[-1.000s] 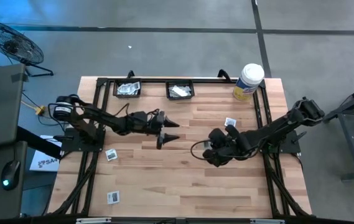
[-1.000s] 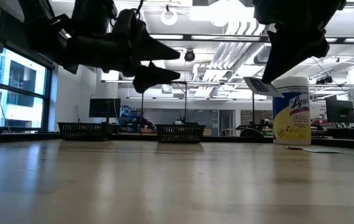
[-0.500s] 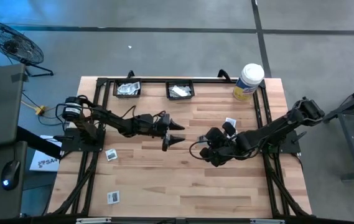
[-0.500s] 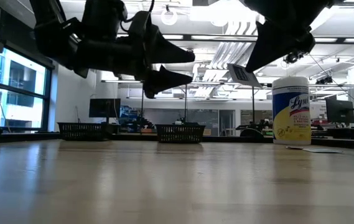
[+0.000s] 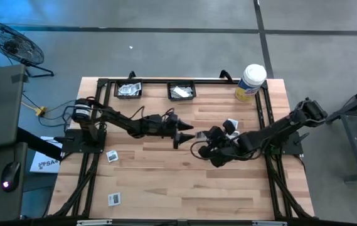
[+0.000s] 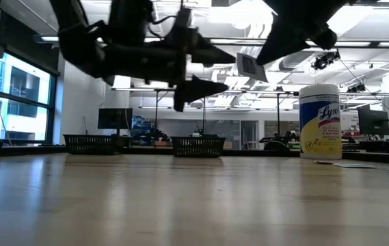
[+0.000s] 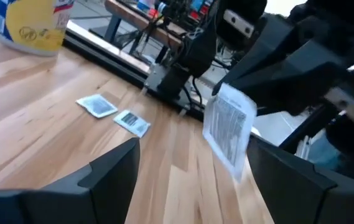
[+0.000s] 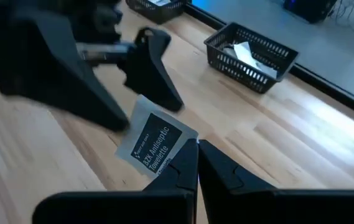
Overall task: Pick & Place First Aid Supplies
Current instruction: Put the gray towelette pack into the left black bin
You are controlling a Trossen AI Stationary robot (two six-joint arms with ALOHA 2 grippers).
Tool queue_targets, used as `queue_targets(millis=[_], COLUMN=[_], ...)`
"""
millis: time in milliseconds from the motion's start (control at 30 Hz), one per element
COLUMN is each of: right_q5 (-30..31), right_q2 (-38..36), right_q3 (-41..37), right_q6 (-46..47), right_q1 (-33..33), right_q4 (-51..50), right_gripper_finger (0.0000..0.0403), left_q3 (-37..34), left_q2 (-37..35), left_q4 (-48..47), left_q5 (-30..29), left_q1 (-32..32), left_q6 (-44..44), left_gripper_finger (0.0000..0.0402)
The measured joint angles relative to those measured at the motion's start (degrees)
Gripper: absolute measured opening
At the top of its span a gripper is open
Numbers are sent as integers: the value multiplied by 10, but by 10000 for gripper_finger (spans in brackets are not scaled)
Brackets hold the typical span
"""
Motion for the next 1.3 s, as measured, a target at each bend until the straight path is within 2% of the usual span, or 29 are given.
queue_targets(millis=[200, 333, 467, 600, 667, 800, 967, 1133, 1300], right_q5=[-26, -30, -33, -48, -51, -85, -107, -153, -209], right_q2=[0, 0, 0, 0, 0, -4, -32, -34, -18], right_q3=[0, 0, 0, 0, 0, 0, 0, 0, 0], right_q6=[9, 24, 28, 29, 29, 15, -21, -176, -298], right_q1=[-13, -11, -10, -11, -11, -11, -8, 0, 4], right_q4=[18, 16, 19, 21, 21, 16, -5, 22, 108], right_gripper_finger=[0, 0, 0, 0, 0, 13, 70, 129, 167], left_q3=[67, 73, 72, 72, 72, 72, 72, 72, 72], left_q2=[36, 38, 38, 38, 38, 38, 29, 3, -10], left_q4=[-42, -66, -64, -55, -54, -67, -117, -153, -172], left_q5=[10, -1, -18, -15, 3, 30, 73, 154, 232], left_q1=[0, 0, 0, -2, -2, -1, 0, 0, 0], left_q6=[18, 18, 20, 52, 65, 71, 103, 180, 230], left_gripper_finger=[288, 255, 175, 51, 15, 7, 4, 3, 2])
